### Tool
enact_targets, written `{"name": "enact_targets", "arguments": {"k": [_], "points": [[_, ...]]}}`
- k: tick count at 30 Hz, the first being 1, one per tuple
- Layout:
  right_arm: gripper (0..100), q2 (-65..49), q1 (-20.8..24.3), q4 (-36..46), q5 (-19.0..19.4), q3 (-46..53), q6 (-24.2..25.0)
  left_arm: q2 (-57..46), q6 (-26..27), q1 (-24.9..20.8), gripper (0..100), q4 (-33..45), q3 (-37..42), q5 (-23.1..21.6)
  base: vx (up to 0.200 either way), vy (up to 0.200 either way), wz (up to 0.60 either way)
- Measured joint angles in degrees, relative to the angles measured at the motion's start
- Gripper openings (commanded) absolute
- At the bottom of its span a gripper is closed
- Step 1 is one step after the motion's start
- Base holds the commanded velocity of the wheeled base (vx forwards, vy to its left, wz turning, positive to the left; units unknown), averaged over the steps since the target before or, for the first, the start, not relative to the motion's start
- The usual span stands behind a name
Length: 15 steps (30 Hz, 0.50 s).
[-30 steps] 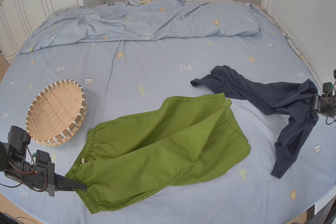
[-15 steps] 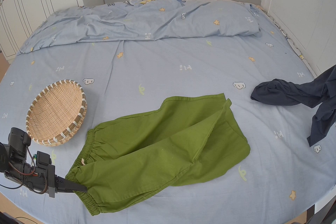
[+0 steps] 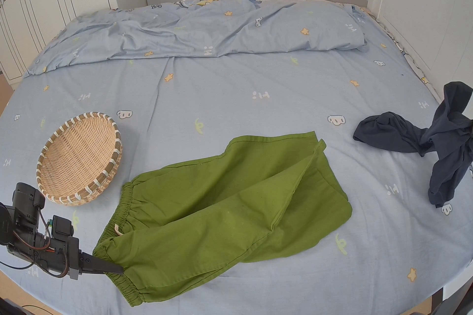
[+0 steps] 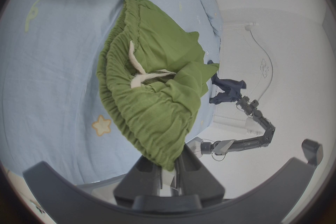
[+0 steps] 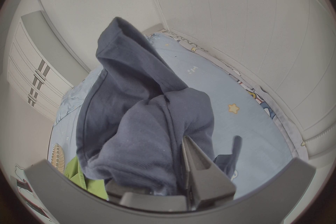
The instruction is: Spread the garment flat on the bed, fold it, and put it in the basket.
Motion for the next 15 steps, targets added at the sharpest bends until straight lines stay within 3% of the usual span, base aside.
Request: {"name": "enact_targets", "arguments": {"k": [6, 7, 15], "points": [[0, -2.6, 0.6, 5.0, -0.4, -2.8, -0.4, 0.3, 5.1, 0.3, 0, 0.5, 0.9, 0.2, 0.000, 0.000, 0.00], [100, -2.8, 0.6, 5.3, -0.5, -2.9, -0.7, 0.4, 5.2, 0.3, 0, 0.6, 1.0, 0.2, 0.000, 0.000, 0.00], [100, -3.8, 0.9, 8.0, -0.6, -2.0, -3.5, 0.8, 5.3, 0.4, 0, 0.7, 1.2, 0.2, 0.000, 0.000, 0.00]]}}
